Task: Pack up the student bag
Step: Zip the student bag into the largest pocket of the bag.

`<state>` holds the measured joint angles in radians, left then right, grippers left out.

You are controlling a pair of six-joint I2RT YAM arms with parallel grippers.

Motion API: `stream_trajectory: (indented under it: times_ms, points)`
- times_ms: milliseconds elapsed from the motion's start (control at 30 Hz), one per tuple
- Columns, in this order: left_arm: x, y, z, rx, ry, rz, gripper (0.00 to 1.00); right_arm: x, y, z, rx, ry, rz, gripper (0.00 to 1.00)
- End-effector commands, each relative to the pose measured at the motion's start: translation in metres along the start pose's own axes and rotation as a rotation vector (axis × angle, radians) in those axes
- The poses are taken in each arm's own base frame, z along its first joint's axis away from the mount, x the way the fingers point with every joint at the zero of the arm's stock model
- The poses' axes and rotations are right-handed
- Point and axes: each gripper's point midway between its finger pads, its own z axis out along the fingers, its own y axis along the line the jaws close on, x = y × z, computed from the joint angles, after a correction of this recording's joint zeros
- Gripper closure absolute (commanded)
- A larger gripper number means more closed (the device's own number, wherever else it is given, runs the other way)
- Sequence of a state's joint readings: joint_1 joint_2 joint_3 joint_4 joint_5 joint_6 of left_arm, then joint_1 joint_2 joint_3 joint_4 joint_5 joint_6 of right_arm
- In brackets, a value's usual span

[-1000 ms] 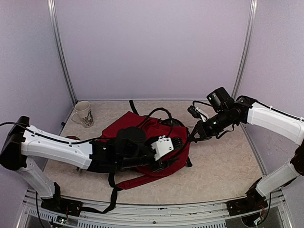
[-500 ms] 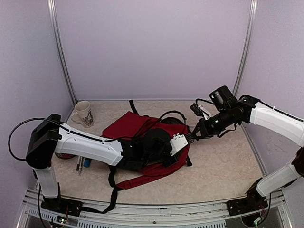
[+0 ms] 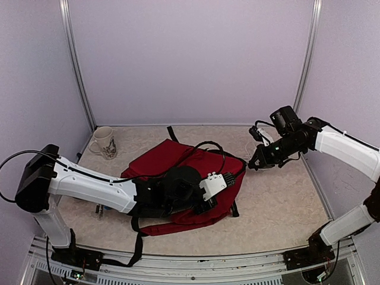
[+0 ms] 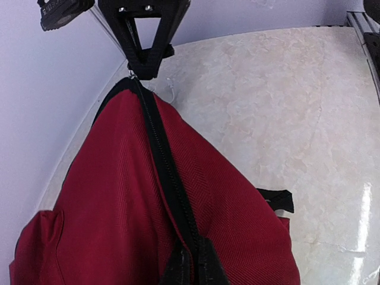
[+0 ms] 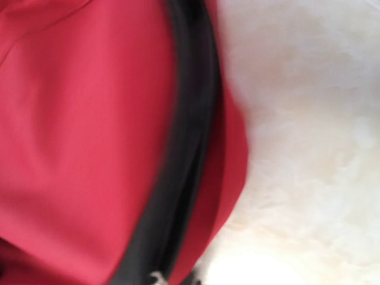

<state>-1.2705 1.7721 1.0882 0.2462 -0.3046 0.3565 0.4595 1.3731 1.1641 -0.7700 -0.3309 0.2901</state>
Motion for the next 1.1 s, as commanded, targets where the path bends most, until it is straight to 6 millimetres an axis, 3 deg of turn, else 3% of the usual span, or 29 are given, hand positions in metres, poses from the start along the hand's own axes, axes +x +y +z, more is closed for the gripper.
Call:
stream_trajectory:
  times_ms: [0,100,200,300,400,500,633,700,733,800,900,1067]
  points:
    - [0.046,-0.055,-0.039,0.215,0.099,0.127,1.0,-0.043,-0.083,-0.022,0.347,-0.146,0.041,1.0]
    - [0.041,-0.07,-0.067,0.3,0.016,0.154,1.0,-0.048,-0.102,-0.017,0.365,-0.145,0.055,1.0]
    - [0.039,-0.071,-0.093,0.326,-0.052,0.171,1.0,-0.058,-0.122,-0.018,0.375,-0.161,0.085,1.0]
    - [0.049,-0.057,-0.103,0.274,-0.047,0.182,1.0,-0.071,-0.135,-0.024,0.382,-0.192,0.099,1.0]
    - [0.071,-0.028,-0.105,0.188,0.0,0.14,1.0,-0.07,-0.131,-0.022,0.352,-0.162,0.088,1.0]
    - [0.081,-0.008,-0.112,0.142,-0.006,0.097,1.0,-0.051,-0.097,-0.01,0.21,-0.115,0.038,1.0]
    - [0.077,-0.007,-0.118,0.17,-0.026,0.082,0.96,-0.016,-0.011,0.007,-0.086,-0.064,-0.065,1.0]
    - [0.067,-0.011,-0.118,0.204,-0.049,0.066,0.62,-0.001,0.024,0.01,-0.155,-0.034,-0.106,1.0]
    - [0.058,-0.017,-0.118,0.241,-0.07,0.063,0.53,0.005,0.038,0.009,-0.191,-0.027,-0.119,1.0]
    - [0.039,-0.023,-0.115,0.258,-0.098,0.074,0.48,0.008,0.061,0.003,-0.256,-0.042,-0.129,1.0]
    - [0.022,-0.025,-0.105,0.235,-0.102,0.095,0.41,0.009,0.076,-0.005,-0.288,-0.058,-0.138,1.0]
    - [0.008,-0.028,-0.092,0.266,-0.106,0.096,0.39,0.012,0.071,-0.001,-0.251,-0.039,-0.132,1.0]
